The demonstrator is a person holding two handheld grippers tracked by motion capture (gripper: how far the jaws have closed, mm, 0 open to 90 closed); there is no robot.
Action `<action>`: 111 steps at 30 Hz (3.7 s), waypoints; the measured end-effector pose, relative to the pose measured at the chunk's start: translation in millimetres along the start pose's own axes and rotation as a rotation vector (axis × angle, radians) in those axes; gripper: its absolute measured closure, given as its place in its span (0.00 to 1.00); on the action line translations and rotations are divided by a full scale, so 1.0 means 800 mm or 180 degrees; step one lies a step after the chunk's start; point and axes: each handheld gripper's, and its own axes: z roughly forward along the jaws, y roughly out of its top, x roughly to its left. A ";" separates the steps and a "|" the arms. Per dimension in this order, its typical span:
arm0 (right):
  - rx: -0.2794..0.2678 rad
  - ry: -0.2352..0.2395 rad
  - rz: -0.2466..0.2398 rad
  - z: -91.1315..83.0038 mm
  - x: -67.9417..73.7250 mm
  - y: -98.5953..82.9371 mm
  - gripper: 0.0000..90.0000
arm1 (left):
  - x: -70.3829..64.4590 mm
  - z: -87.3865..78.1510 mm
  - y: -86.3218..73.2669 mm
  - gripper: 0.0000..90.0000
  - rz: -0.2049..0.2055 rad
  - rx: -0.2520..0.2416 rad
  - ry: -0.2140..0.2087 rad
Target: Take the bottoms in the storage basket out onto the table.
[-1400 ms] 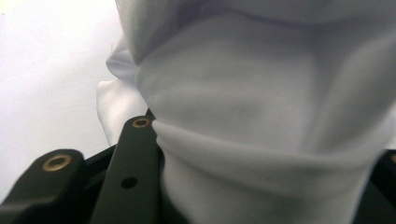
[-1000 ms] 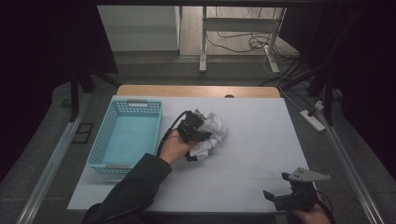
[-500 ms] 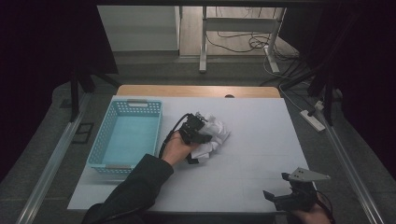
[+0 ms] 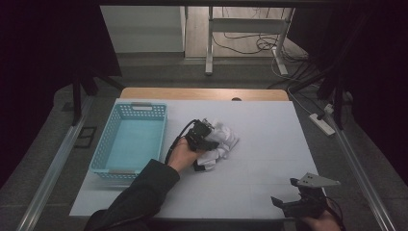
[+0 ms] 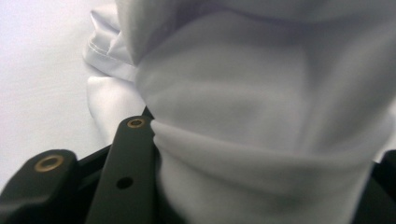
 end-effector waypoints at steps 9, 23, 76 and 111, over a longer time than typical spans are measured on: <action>-0.0002 -0.0003 -0.0003 0.000 0.000 0.000 0.00 | -0.001 0.008 -0.002 0.63 0.0013 0.0074 0.0017; -0.0002 -0.0001 -0.0005 -0.001 0.000 0.000 0.00 | 0.002 0.018 -0.007 0.55 0.0075 0.0192 0.0108; -0.0005 0.0032 -0.0005 -0.001 0.000 -0.001 0.00 | 0.004 0.012 -0.006 0.04 0.0025 -0.0062 0.0063; -0.0020 0.0036 -0.0006 -0.002 0.000 -0.001 0.00 | 0.004 -0.011 0.002 0.00 0.0045 -0.0338 -0.0256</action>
